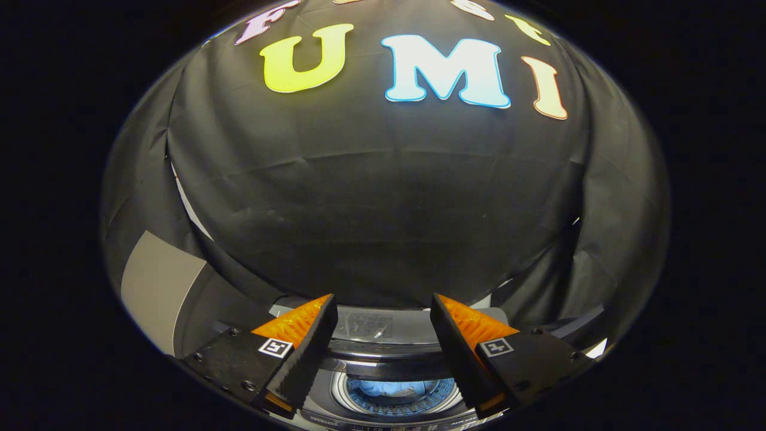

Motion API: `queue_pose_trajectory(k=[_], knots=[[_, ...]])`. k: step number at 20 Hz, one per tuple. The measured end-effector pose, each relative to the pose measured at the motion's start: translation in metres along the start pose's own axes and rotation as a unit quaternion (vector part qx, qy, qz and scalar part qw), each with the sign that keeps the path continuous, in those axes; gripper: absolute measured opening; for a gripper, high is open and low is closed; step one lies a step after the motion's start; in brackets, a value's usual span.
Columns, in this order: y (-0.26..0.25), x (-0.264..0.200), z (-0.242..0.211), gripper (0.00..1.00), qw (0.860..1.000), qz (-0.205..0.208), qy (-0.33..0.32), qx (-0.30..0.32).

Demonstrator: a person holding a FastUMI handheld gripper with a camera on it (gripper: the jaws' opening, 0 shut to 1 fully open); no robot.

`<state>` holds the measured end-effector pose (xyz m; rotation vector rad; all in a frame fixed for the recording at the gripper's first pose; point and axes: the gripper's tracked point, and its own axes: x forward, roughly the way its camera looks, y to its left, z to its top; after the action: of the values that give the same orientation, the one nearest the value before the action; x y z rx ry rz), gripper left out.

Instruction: Put the clothes into the washing machine and then close the washing machine lid.

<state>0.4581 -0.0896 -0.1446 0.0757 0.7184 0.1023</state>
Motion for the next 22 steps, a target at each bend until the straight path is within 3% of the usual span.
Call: queue_pose_trajectory(k=[13,22], knots=[[0.006,-0.031,-0.043,0.97,0.999,0.016,-0.028,0.002],[0.009,-0.041,-0.129,0.98,0.999,0.032,0.008,-0.025]])
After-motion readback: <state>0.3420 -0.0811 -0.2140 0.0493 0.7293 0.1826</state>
